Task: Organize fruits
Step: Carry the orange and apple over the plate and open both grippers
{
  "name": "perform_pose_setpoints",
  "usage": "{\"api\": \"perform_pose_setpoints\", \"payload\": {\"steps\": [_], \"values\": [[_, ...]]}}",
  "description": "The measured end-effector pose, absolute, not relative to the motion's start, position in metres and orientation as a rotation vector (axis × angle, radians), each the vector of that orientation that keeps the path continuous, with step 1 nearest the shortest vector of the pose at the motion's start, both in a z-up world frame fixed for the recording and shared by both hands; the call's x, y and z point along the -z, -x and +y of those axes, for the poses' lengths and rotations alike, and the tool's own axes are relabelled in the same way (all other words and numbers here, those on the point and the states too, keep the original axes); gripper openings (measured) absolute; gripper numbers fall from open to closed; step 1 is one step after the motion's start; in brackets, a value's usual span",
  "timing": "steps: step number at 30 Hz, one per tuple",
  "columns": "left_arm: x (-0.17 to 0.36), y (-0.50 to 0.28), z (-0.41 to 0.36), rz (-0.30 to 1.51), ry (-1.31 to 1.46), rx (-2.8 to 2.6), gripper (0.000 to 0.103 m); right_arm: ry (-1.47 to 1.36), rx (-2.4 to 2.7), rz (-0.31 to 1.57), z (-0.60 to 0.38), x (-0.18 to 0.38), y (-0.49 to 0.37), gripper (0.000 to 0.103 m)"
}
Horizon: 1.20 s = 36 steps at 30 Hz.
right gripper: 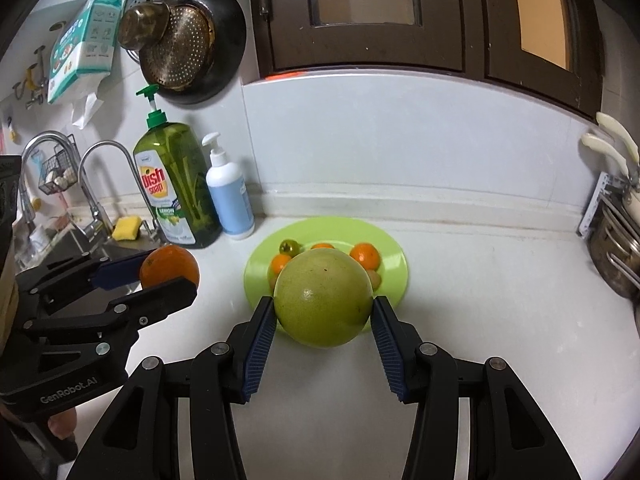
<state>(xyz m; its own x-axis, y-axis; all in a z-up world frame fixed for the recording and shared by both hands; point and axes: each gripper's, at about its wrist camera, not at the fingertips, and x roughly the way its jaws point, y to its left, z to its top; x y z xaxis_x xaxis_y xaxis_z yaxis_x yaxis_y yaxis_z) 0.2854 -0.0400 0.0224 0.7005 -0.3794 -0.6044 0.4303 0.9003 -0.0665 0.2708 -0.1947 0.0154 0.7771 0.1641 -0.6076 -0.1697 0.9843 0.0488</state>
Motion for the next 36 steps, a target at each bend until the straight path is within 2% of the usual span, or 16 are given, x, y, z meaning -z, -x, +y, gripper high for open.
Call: {"api": "perform_pose_setpoints", "payload": {"steps": [20, 36], "values": [[-0.023, -0.370, -0.051, 0.659, -0.108, 0.426, 0.042, 0.018, -0.170, 0.656, -0.201, -0.021, -0.348, 0.050], [0.018, -0.458, -0.064, 0.761, -0.107, 0.431, 0.042, 0.018, -0.168, 0.756, -0.214, 0.015, -0.435, 0.050]]}}
